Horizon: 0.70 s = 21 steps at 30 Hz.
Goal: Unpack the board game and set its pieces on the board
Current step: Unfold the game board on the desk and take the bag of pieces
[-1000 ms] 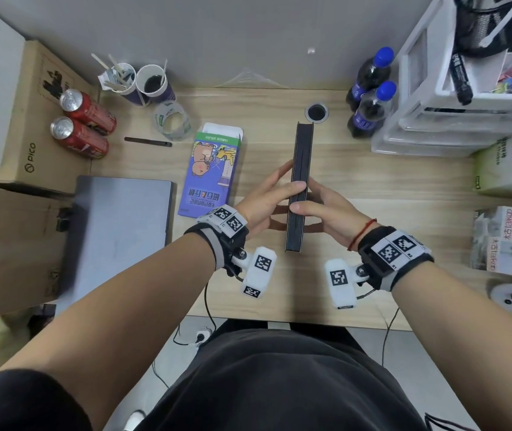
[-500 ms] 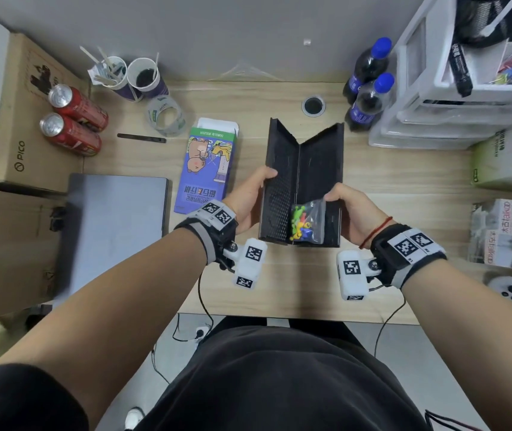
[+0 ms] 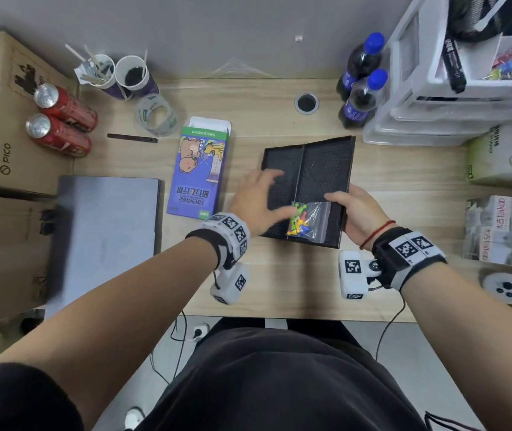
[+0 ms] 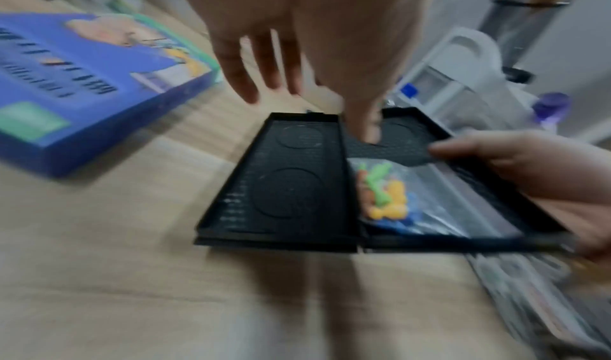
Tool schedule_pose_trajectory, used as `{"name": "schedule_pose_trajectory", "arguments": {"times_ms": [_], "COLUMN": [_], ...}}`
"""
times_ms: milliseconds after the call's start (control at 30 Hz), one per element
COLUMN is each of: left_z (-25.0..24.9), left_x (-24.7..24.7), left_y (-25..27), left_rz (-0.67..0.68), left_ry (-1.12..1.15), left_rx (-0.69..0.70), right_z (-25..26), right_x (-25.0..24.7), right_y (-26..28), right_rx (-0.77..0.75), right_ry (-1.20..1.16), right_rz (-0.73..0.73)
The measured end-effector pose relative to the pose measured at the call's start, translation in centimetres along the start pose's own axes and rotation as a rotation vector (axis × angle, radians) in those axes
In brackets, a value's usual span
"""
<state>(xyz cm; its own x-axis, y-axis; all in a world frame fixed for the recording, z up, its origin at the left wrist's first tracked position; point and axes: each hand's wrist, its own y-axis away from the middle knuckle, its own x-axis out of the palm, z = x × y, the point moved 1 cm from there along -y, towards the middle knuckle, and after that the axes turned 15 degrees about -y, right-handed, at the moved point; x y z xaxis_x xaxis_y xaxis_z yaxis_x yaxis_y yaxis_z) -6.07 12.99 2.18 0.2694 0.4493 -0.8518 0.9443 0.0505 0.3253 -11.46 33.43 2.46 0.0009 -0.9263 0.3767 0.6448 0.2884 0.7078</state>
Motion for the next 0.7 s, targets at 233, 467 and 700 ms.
{"name": "schedule_pose_trajectory", "arguments": {"times_ms": [233,467,700], "left_z": [-2.3,-1.9,0.6], "left_x": [2.1,1.4,0.7], "left_y": [0.5,0.3,-0.4], "left_rz": [0.294,0.168,0.091], "left_ry": [-0.224,-0.082,0.249], "left_rx": [0.172,0.220,-0.073], "right_z": [0.4,1.4,3.4], "right_x": [0.4,0.4,0.2], "right_y": [0.0,-0.4,-0.5], "right_rx": [-0.008,-0.029,-0.303], "right_ry": [-0.059,-0.161,0.397], "right_rz": [-0.001,-0.017,-0.081]}}
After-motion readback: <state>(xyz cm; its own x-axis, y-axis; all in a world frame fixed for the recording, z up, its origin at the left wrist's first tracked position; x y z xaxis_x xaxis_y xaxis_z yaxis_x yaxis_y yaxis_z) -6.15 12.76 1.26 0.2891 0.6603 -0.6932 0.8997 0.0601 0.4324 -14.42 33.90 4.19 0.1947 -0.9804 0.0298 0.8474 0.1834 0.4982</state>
